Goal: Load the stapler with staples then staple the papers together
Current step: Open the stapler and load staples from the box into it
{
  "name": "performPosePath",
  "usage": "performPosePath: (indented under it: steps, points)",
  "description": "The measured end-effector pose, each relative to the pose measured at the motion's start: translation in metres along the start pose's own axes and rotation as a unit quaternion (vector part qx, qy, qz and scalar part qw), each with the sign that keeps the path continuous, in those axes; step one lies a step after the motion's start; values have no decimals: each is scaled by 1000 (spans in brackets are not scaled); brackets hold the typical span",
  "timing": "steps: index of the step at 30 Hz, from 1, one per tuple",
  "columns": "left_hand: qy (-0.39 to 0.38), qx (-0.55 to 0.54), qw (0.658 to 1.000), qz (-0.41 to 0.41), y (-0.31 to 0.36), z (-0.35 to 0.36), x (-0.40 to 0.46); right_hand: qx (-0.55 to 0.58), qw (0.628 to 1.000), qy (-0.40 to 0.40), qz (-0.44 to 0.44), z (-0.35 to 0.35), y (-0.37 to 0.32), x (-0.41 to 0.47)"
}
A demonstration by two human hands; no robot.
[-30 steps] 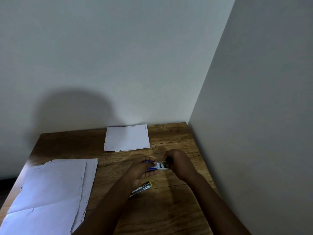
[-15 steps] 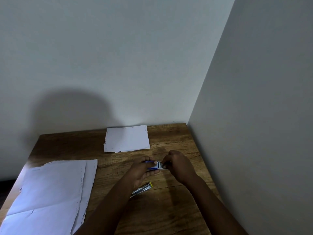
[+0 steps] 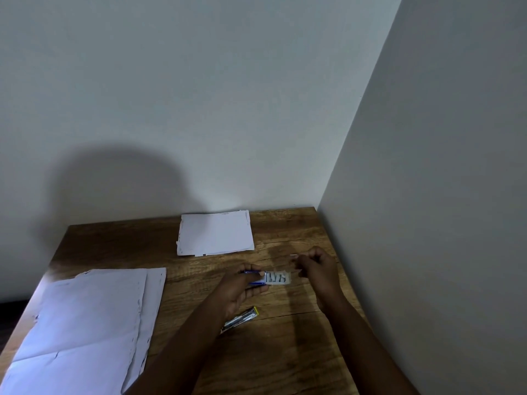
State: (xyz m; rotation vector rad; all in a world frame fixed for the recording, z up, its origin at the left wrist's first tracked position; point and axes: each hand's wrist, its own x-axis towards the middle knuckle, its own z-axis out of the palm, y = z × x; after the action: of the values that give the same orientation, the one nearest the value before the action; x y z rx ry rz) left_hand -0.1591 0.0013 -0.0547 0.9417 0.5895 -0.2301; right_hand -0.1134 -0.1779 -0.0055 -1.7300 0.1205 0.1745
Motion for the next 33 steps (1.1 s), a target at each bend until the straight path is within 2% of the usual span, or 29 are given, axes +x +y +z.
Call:
performPosePath:
  steps: [2,3,6,21,28,33]
  points:
    - [-2,0,1000,0,0,1,0,16,996,62,62,-4,4,3]
    - [-4,0,1000,-1,0,2,1,14,993,69,92,-4,6,4]
    - [-10,5,1000,-2,-3,4,3,49,989,29,139,4,12,1]
    - [-8,7,1000,-17,-8,7,16,93,983,26,159,22,17,-1]
    - [-17,42,999,-20,-9,20,24,111,980,7,166,27,22,1]
    - [6,120,992,-31,-4,24,33,118,974,-20,195,17,23,10]
